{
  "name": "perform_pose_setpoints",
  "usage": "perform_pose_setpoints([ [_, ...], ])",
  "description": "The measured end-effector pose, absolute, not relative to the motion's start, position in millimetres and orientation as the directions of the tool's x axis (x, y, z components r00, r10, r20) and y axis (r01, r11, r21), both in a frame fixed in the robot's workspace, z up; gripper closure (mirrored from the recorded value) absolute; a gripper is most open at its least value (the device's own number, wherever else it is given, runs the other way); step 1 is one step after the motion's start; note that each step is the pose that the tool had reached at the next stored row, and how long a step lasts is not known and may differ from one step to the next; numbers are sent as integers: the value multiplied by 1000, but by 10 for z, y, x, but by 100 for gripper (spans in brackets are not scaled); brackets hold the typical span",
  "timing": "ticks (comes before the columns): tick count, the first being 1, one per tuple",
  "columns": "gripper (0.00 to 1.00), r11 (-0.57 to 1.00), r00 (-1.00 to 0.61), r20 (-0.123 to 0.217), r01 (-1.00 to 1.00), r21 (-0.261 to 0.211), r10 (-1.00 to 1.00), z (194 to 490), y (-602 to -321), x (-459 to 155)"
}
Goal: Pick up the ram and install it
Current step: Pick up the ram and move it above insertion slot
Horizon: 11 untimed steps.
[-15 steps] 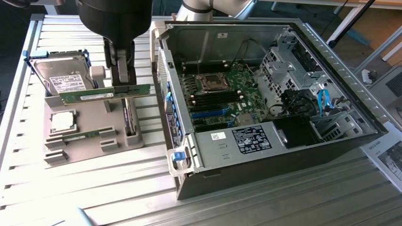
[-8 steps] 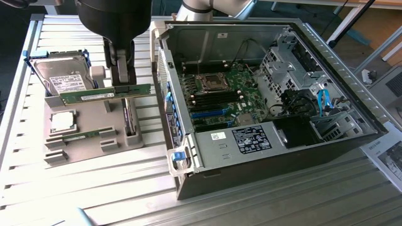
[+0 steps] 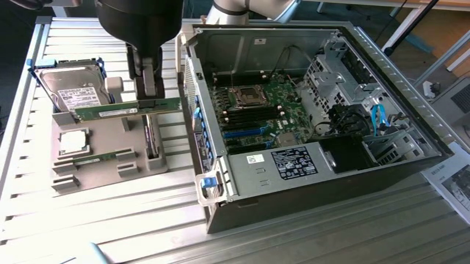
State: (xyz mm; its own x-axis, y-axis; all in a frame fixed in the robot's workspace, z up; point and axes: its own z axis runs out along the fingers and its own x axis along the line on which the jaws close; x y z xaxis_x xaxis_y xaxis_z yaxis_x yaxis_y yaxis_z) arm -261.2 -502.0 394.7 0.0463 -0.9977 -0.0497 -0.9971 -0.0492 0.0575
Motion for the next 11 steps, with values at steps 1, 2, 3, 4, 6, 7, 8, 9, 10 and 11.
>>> perform_pose_setpoints([
  [1,88,-49,46,-50,-997,58,-998,3946,-5020,-2586],
  [2,88,-49,46,-50,-997,58,-998,3947,-5020,-2555],
  [3,88,-49,46,-50,-997,58,-998,3947,-5020,-2522],
  [4,88,-49,46,-50,-997,58,-998,3947,-5020,-2491],
  [6,88,-49,46,-50,-997,58,-998,3947,-5020,-2364],
  [7,88,-49,46,-50,-997,58,-998,3947,-5020,-2342],
  [8,88,-49,46,-50,-997,58,-998,3947,-5020,-2291],
  [9,88,-50,47,-50,-997,58,-998,3947,-5020,-2242],
  [10,88,-50,47,-50,-997,58,-998,3947,-5020,-2170],
  [11,88,-50,47,-50,-997,58,-998,3946,-5020,-2138],
])
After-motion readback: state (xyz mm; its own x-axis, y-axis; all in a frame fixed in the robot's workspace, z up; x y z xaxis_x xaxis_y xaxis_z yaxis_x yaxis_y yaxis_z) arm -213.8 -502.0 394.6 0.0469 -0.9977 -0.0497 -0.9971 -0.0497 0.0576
